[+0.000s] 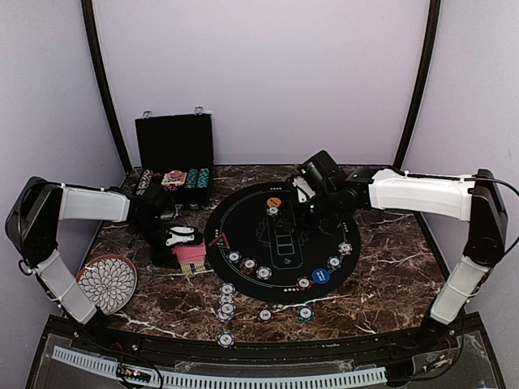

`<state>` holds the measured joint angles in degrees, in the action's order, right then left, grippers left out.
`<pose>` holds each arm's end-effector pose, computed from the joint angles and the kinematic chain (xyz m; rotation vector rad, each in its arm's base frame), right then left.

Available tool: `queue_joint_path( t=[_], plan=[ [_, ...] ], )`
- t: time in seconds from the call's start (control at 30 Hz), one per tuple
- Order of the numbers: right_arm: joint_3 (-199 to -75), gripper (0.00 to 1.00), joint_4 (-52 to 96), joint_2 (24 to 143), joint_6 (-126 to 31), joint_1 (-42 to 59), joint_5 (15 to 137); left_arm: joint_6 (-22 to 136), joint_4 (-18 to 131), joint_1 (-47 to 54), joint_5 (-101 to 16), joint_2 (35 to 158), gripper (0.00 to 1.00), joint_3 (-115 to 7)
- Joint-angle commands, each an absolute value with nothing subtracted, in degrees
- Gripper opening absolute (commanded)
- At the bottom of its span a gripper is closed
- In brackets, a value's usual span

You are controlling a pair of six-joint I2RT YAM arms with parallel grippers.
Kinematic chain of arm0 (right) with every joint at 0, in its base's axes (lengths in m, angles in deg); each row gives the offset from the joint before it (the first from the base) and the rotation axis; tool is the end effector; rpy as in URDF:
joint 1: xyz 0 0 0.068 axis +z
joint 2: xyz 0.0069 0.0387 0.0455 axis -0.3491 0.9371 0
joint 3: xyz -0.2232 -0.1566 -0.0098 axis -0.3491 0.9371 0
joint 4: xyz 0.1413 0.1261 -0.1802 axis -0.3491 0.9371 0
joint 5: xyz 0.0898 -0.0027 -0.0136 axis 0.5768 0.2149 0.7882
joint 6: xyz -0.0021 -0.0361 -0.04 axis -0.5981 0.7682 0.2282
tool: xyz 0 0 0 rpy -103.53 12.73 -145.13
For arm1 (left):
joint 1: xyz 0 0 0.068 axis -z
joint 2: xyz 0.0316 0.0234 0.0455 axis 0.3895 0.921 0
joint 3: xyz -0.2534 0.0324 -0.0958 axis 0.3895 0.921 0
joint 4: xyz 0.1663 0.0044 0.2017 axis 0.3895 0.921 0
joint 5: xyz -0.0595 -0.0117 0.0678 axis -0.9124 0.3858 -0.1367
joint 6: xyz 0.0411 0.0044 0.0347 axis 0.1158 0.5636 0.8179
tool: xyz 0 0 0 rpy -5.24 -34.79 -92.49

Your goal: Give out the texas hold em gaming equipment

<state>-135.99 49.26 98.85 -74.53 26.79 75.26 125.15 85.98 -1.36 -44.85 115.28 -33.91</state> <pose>0.2484 0.2748 0.2547 -0.3656 2.5669 0.7308 0.2754 -0.1160 0.1552 1.7617 2.1053 -0.0922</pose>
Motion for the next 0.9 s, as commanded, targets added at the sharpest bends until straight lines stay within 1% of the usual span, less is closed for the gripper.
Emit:
queue_joint_path(
  t=[0.0,0.13,0.33,0.4,0.43,0.5,0.6,0.87],
  plan=[
    [-135.2,0.67,46.8,97.3,-75.0,27.3,76.4,125.8,85.2,-1.0,-45.1,112.6,0.6,-32.1],
    [-135.1,0.66,46.1,97.4,-75.3,27.3,76.9,125.6,85.0,-1.0,-45.1,111.9,0.53,-31.9],
    [-135.0,0.65,45.5,98.0,-75.7,27.3,77.8,125.8,84.4,-1.0,-44.9,111.5,0.5,-31.0],
    [-135.0,0.65,45.3,98.0,-75.8,27.3,78.1,125.7,84.1,-1.0,-44.9,111.1,0.45,-31.0],
    [-135.0,0.65,45.1,98.0,-75.9,27.3,78.1,125.7,83.9,-1.0,-44.9,110.9,0.39,-31.0],
    [-135.1,0.65,44.7,98.2,-76.1,27.3,78.4,125.5,83.5,-1.0,-45.0,110.6,0.32,-31.0],
    [-135.1,0.65,43.8,98.7,-76.4,27.3,79.1,125.5,83.1,-1.0,-45.3,109.9,0.27,-30.6],
    [-135.7,0.64,42.6,100.2,-76.9,27.8,80.6,125.1,83.3,-1.0,-45.4,108.2,0.06,-30.0]
  ],
)
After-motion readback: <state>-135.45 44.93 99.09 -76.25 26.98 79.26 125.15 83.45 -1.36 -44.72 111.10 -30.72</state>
